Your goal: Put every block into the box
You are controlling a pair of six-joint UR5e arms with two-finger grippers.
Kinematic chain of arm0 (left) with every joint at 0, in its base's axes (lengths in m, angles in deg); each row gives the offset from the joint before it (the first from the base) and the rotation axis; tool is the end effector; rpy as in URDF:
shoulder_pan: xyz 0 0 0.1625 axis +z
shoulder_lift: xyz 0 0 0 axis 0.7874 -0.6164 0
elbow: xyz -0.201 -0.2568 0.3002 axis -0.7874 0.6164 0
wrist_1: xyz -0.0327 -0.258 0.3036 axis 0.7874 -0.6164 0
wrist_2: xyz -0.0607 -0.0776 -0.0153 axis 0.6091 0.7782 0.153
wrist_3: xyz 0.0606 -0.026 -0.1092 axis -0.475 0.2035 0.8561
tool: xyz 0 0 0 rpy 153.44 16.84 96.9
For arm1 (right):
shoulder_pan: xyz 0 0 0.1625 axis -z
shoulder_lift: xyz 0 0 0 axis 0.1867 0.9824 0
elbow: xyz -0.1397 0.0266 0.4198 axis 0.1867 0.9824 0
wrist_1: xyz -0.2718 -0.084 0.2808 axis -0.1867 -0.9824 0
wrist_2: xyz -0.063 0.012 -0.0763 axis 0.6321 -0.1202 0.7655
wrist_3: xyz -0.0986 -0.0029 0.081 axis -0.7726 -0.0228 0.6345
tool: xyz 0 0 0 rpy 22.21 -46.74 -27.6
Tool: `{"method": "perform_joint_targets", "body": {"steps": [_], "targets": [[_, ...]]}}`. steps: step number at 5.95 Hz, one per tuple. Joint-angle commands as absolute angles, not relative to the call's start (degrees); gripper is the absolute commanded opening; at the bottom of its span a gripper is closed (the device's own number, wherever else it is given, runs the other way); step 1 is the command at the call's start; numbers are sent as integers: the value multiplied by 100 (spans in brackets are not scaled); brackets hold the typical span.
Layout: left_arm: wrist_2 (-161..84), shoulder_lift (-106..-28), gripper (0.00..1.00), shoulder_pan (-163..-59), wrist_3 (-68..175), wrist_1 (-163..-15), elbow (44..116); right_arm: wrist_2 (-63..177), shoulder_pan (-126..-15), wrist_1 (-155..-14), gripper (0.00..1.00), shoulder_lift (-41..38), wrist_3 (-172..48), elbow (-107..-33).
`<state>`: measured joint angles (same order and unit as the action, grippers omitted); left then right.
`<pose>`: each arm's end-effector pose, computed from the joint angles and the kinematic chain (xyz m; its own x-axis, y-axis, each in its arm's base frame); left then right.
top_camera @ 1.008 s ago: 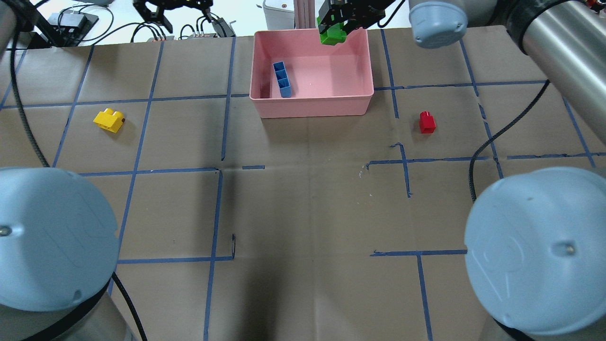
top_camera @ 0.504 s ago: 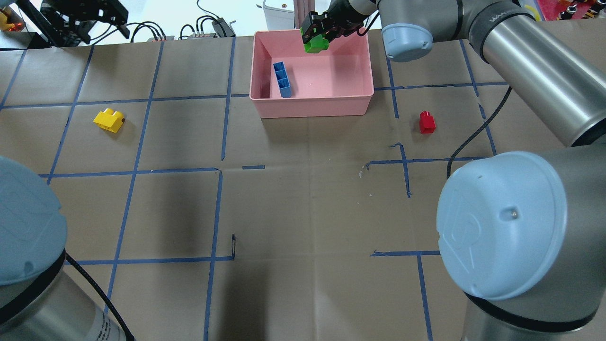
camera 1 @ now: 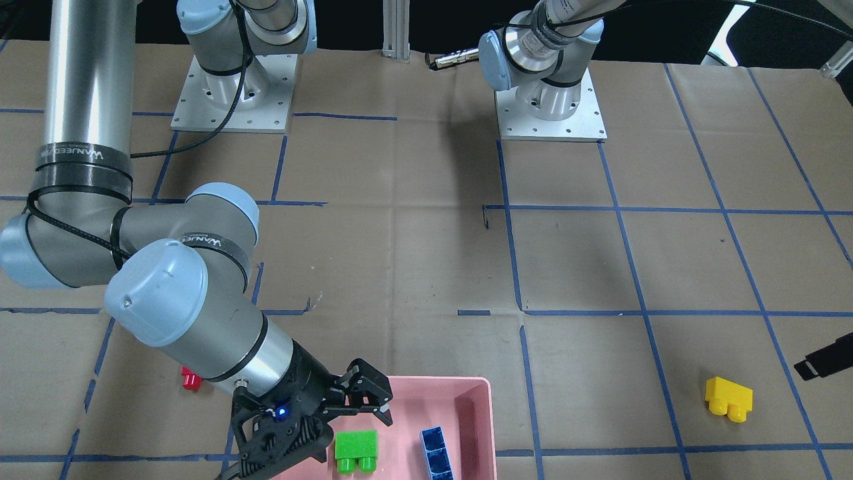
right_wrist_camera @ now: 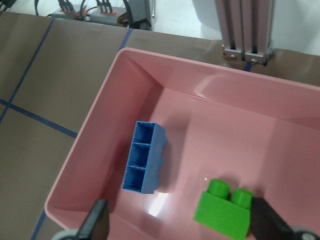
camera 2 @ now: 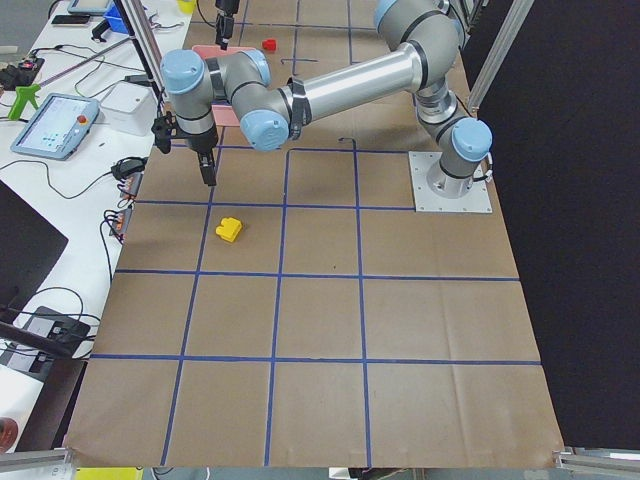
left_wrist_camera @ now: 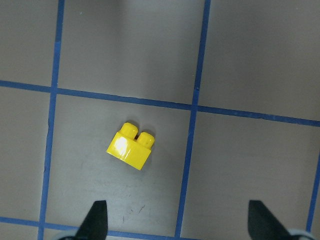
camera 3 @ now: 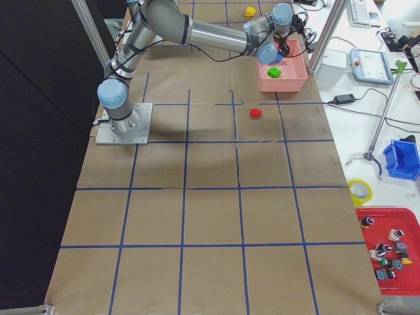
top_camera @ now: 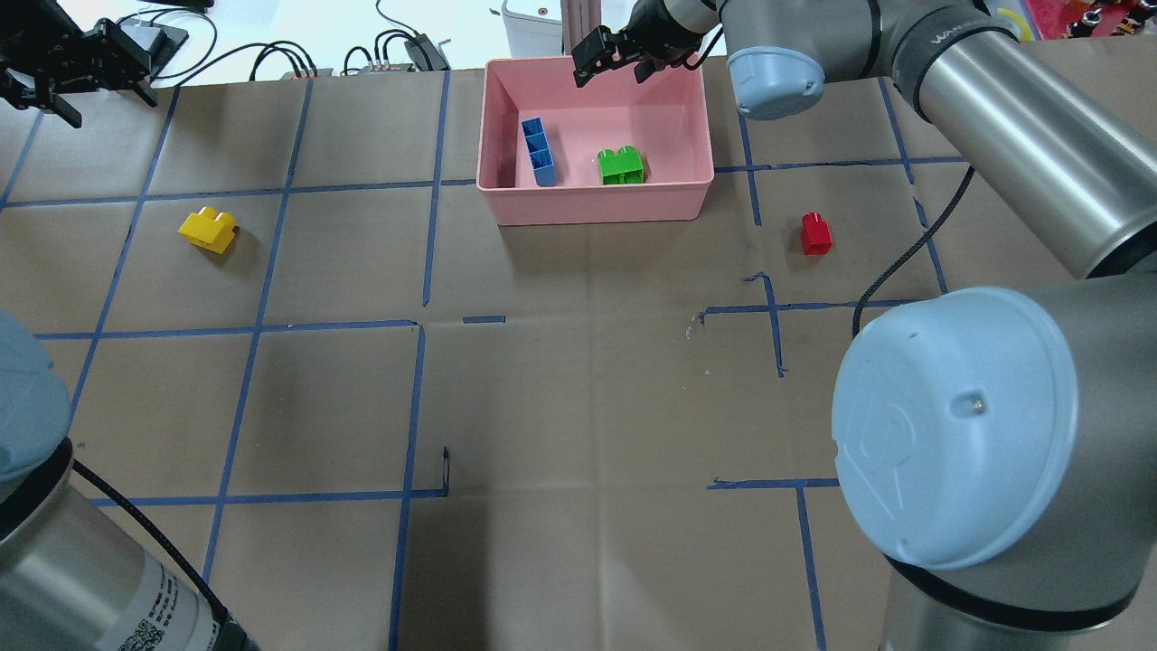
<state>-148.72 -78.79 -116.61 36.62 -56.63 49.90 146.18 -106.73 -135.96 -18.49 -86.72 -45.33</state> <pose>0.1828 -0.7045 0.4041 -0.9190 -0.3936 0.0207 -0.3942 0.9170 -0.0615 0.2644 -0.7436 0.3437 -0.8675 -0.3798 -0.3214 -0.2244 0.8752 -0.4285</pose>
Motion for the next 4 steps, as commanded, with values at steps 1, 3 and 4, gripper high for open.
{"method": "perform_joint_targets", "body": {"steps": [1, 3, 4], "targets": [[-15309, -7910, 100, -11568, 5870, -5274, 5030, 15813, -10438, -12615, 100, -1165, -8682, -4614], [-15250, -7919, 99, -11452, 7761, -4931, 5738, 16745, -9999, -11505, 99, -592, -8796, -4702], [-15250, -8084, 99, -11461, 7823, -4146, 6151, 16960, -9762, -11465, 99, -555, -9345, -4868]]}}
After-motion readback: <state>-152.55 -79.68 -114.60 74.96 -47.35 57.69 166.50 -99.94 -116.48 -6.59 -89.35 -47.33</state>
